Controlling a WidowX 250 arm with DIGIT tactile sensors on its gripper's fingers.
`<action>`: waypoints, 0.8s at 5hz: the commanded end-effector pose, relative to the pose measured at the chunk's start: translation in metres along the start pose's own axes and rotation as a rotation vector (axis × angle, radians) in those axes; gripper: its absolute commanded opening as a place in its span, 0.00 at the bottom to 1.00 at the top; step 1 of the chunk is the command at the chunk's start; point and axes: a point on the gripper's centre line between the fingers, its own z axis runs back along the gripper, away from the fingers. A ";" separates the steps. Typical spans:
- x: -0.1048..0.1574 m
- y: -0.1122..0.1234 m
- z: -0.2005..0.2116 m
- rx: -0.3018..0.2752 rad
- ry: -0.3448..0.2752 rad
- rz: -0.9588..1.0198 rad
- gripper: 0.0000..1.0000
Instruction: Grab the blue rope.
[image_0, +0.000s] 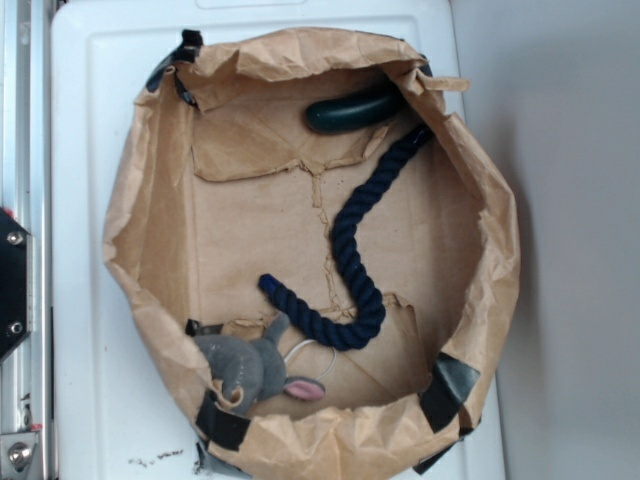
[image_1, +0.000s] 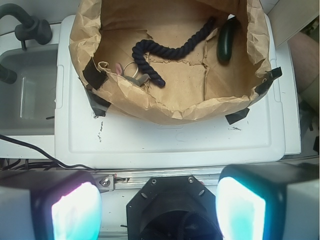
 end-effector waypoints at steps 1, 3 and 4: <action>0.000 0.000 0.000 0.000 0.000 0.000 1.00; 0.063 -0.051 -0.024 -0.028 -0.018 0.018 1.00; 0.083 -0.059 -0.038 -0.036 -0.032 0.067 1.00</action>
